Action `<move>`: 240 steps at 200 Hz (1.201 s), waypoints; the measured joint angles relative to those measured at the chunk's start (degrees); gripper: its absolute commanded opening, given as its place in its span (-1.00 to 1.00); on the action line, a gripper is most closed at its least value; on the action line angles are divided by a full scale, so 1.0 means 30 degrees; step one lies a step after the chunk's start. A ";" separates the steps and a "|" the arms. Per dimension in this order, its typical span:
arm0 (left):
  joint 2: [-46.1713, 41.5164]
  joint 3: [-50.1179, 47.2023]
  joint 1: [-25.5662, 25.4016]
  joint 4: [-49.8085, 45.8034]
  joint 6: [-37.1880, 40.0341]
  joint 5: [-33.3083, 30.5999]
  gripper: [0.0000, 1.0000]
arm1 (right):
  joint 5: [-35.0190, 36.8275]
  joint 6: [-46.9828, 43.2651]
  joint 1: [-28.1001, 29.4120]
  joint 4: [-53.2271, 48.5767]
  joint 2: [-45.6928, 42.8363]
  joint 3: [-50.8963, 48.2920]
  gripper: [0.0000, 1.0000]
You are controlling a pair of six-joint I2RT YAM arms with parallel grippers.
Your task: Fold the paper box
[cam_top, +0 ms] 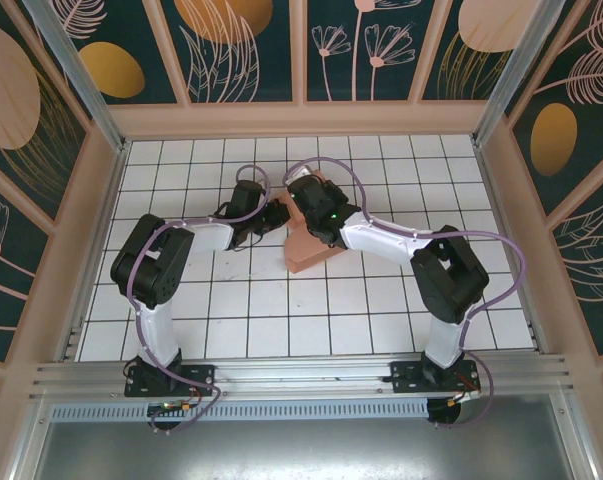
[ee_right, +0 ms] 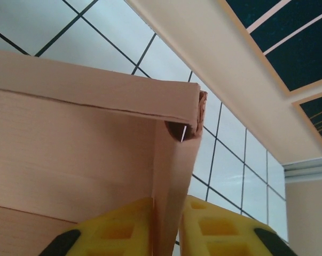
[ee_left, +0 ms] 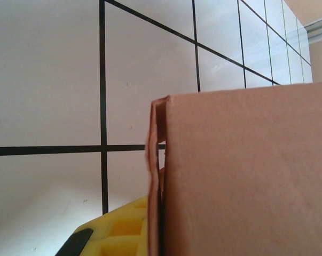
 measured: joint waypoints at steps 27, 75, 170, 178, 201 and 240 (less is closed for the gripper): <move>0.0000 0.0000 0.0000 0.0007 -0.0015 0.0007 -1.00 | 0.0721 -0.0379 0.0058 0.0627 0.0240 0.0000 -0.86; 0.0000 0.0015 0.0000 0.0015 -0.0095 0.0022 -1.00 | 0.2011 -0.1581 0.0466 0.1661 0.0867 -0.0197 -0.40; 0.0015 0.0240 0.0000 -0.0168 -0.0525 0.0357 -1.00 | 0.3796 -0.2849 0.0648 0.4648 0.1158 -0.1013 -1.00; 0.0029 0.0240 0.0000 -0.0189 -0.0525 0.0357 -1.00 | 0.3912 -0.2871 0.0685 0.4860 0.1202 -0.1086 -1.00; 0.0036 0.0248 0.0000 -0.0284 -0.0605 0.0350 -1.00 | 0.4226 -0.2922 0.0765 0.5166 0.1377 -0.1122 -1.00; 0.0036 0.0306 0.0000 -0.0532 -0.0656 0.0153 -1.00 | 0.4131 -0.2754 0.0794 0.4881 0.1406 -0.1115 -0.58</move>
